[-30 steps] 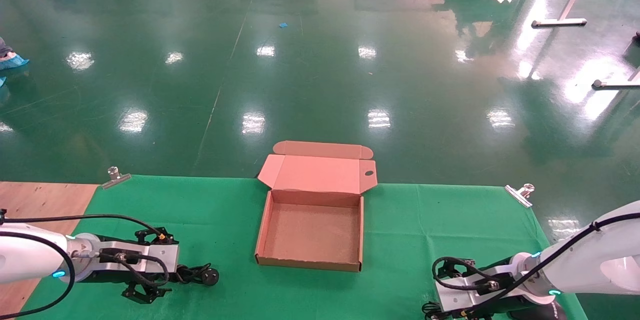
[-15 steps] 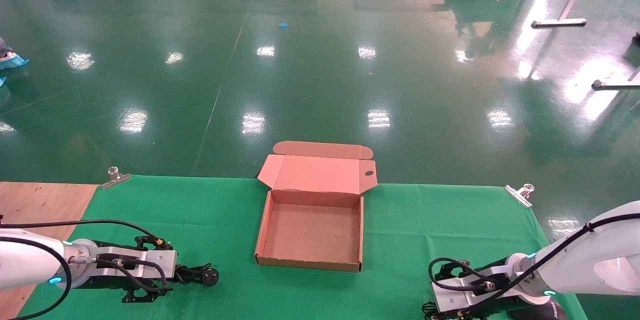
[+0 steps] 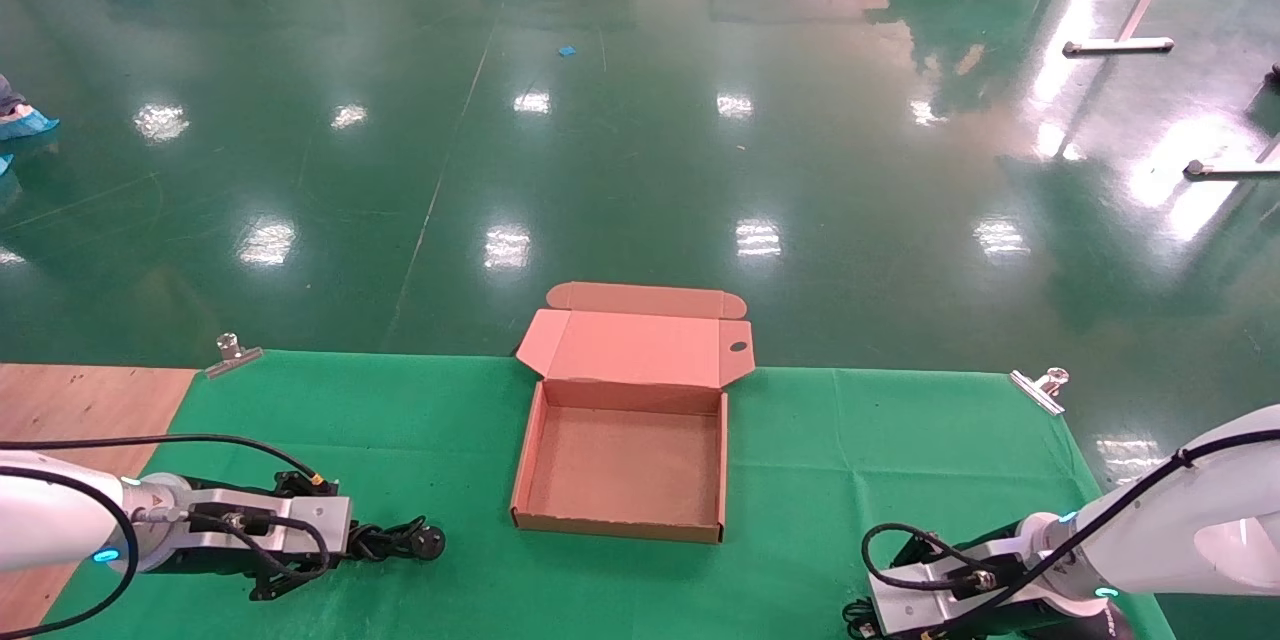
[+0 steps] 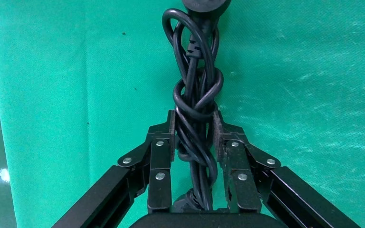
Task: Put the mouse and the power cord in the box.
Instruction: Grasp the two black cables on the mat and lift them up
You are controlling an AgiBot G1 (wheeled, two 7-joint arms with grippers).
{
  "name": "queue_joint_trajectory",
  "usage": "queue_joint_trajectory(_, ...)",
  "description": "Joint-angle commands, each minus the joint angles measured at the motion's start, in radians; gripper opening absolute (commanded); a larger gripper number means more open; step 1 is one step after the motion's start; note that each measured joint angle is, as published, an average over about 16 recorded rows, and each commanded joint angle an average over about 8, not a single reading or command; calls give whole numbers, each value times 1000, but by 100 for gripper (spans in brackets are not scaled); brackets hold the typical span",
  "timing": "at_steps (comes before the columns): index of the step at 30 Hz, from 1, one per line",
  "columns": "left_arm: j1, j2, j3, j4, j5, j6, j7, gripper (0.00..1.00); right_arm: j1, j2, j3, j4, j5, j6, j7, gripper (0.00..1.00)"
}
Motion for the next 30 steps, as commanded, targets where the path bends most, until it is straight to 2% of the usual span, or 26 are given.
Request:
queue_joint_trajectory(1, -2, 0, 1, 0, 1, 6, 2, 0, 0, 0, 0, -1, 0, -3, -1, 0)
queue_joint_trajectory(18, -55, -29, 6, -2, 8, 122, 16, 0, 58, 42, 17, 5, 24, -89, -21, 0)
queue_joint_trajectory(30, -128, -58, 10, 2, 13, 318, 22, 0, 117, 78, 25, 14, 36, -147, -33, 0)
